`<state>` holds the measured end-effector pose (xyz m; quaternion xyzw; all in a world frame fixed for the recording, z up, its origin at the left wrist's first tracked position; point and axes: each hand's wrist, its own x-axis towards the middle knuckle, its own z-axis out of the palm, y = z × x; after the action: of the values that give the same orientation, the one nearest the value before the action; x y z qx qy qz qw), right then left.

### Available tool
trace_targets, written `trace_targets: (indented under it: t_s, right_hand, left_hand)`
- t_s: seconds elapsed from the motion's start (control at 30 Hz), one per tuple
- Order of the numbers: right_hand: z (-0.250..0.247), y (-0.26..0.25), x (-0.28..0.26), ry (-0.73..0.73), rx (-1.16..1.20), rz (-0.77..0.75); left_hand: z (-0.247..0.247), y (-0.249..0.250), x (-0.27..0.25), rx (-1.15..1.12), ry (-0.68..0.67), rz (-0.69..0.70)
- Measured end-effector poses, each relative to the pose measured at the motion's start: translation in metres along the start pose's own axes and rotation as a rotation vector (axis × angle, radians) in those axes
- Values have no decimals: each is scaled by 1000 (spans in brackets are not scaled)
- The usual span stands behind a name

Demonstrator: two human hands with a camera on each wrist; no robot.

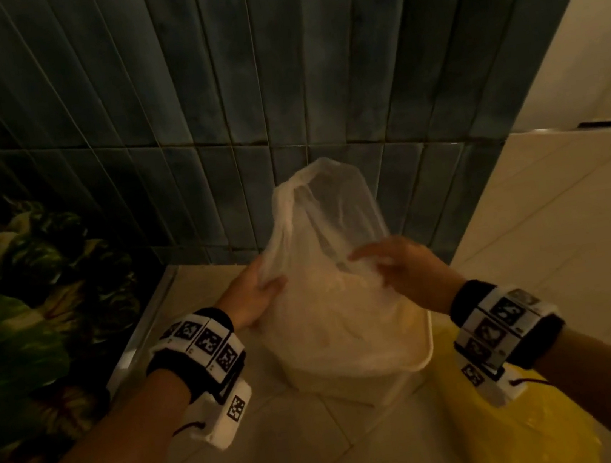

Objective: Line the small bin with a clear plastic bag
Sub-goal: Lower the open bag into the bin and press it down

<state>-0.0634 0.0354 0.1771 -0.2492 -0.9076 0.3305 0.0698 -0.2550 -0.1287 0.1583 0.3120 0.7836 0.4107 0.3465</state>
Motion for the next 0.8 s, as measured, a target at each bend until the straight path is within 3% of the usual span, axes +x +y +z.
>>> trace_targets:
  t_s: [0.23, 0.33, 0.43, 0.57, 0.73, 0.8]
  right_hand:
    - [-39, 75, -42, -242, 181, 431]
    - [-25, 99, -59, -365, 172, 530]
    - [-10, 106, -62, -362, 287, 577]
    - [1, 111, -47, -361, 188, 525]
    - [7, 109, -32, -378, 30, 524]
    - [9, 109, -27, -396, 15, 547]
  left_hand:
    - [-17, -24, -2, 97, 4, -184]
    - [-13, -24, -8, 69, -78, -253]
    - [-15, -23, -12, -88, -128, -240]
    - [-15, -31, 7, -208, 83, -101]
    - [-7, -33, 42, 80, 239, -9]
    - [-5, -33, 59, 144, 275, -45]
